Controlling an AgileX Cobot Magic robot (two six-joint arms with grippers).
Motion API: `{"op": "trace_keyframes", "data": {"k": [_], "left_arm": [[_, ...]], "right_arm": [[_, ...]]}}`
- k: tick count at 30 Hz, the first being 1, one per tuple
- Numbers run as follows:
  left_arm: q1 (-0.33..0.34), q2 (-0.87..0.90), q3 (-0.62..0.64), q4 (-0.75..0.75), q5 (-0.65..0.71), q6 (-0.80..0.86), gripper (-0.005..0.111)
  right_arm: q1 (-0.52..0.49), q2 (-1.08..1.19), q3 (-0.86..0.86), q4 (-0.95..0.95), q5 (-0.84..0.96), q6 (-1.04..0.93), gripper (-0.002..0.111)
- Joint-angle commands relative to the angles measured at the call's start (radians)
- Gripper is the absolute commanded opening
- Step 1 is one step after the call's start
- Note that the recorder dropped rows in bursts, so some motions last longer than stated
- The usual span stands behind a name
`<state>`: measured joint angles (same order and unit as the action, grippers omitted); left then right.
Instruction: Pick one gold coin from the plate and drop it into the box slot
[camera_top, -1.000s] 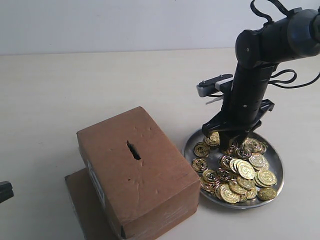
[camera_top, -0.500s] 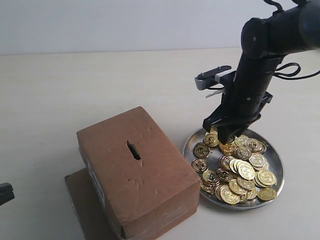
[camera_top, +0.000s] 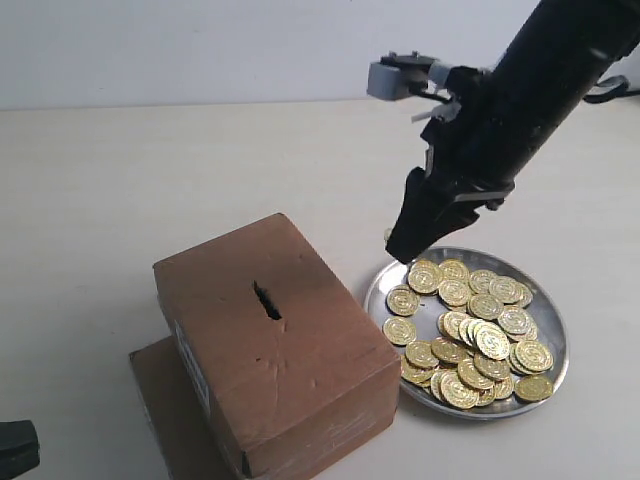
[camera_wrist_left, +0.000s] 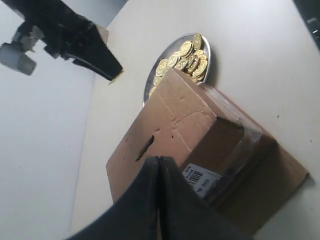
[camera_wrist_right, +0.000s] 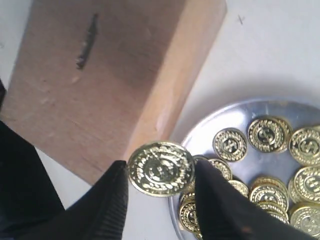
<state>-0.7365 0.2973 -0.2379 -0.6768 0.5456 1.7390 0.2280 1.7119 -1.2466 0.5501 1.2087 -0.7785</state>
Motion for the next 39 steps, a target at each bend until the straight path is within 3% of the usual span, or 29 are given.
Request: {"op": "trace_keyframes", "data": {"k": [1, 11, 18, 22, 27, 30, 32, 39], "left_arm": [[-0.013, 0.019, 0.004, -0.007, -0.003, 0.105, 0.0], [-0.013, 0.035, 0.004, -0.007, -0.027, 0.143, 0.0], [-0.013, 0.05, 0.004, -0.011, -0.148, 0.145, 0.001], [-0.013, 0.079, -0.023, -0.067, -0.152, 0.2, 0.013], [-0.015, 0.154, -0.07, -0.161, -0.115, 0.357, 0.04], [-0.051, 0.205, -0.091, -0.157, -0.117, 0.357, 0.058], [-0.083, 0.235, -0.104, -0.148, -0.115, 0.357, 0.063], [-0.222, 0.336, -0.116, 0.028, -0.115, 0.357, 0.052]], "right_arm": [[0.047, -0.095, 0.003, 0.057, 0.012, -0.052, 0.027], [0.157, -0.105, 0.003, 0.124, 0.012, -0.129, 0.027], [0.19, -0.106, 0.009, 0.188, 0.012, -0.185, 0.027], [0.273, -0.106, 0.028, 0.188, 0.012, -0.22, 0.027], [0.393, -0.106, 0.032, 0.19, 0.012, -0.222, 0.027], [0.448, -0.106, 0.032, 0.181, 0.012, -0.222, 0.027], [0.479, -0.106, 0.032, 0.176, 0.012, -0.222, 0.027], [0.528, -0.106, 0.032, 0.17, 0.012, -0.222, 0.027]]}}
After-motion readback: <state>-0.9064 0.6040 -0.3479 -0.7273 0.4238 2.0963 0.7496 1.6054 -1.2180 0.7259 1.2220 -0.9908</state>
